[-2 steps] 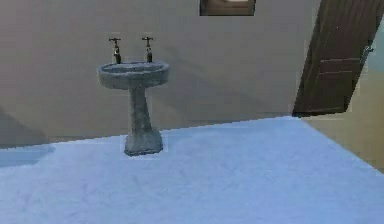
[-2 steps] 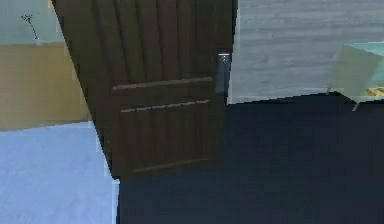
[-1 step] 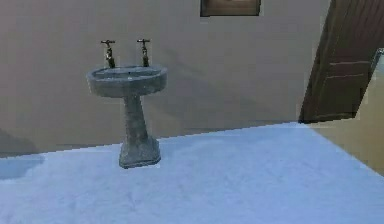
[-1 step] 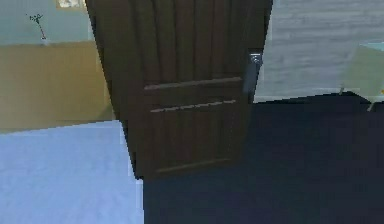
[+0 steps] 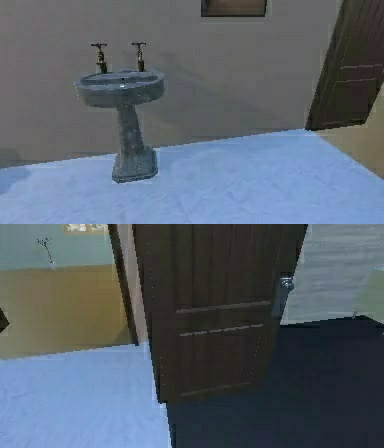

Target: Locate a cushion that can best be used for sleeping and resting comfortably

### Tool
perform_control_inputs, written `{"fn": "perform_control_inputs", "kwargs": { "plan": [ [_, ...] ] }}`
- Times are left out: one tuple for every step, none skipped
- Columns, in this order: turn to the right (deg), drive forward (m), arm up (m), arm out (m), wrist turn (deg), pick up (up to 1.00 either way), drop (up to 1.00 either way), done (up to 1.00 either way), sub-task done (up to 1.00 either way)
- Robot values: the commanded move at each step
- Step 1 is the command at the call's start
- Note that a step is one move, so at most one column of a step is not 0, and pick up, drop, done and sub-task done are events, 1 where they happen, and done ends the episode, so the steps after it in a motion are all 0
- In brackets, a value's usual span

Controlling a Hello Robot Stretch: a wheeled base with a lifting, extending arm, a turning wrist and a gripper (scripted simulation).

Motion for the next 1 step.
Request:
{"fn": "perform_control_inputs", "kwargs": {
  "plan": [
    [39.0,0.00,0.00,0.00,0.0,0.00,0.00,0.00,0.00]
  ]
}}
